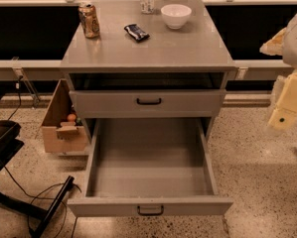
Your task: Place rxbar blueberry into middle drawer
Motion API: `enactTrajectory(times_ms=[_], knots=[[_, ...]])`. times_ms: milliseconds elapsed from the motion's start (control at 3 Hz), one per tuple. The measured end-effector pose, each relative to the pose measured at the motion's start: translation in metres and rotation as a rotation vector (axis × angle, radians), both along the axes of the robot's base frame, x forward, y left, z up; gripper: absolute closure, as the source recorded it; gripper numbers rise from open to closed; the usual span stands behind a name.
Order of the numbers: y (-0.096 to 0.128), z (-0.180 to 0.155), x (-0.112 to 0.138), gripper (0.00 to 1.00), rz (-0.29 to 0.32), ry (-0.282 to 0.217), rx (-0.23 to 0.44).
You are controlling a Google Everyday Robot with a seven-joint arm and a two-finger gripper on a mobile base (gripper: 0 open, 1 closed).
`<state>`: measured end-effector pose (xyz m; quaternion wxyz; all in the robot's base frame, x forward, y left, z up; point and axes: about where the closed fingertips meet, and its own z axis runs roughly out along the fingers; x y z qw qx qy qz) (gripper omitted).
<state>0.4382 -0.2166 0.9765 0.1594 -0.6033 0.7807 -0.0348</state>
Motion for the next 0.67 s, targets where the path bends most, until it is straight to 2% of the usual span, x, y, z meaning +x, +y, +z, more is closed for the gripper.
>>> enactTrajectory(times_ms=[333,667], knots=[[0.0,0.0,0.0,0.0,0.0,0.0,0.0],[0.005,-0.01,0.009,0.0,-0.013,-0.025,0.049]])
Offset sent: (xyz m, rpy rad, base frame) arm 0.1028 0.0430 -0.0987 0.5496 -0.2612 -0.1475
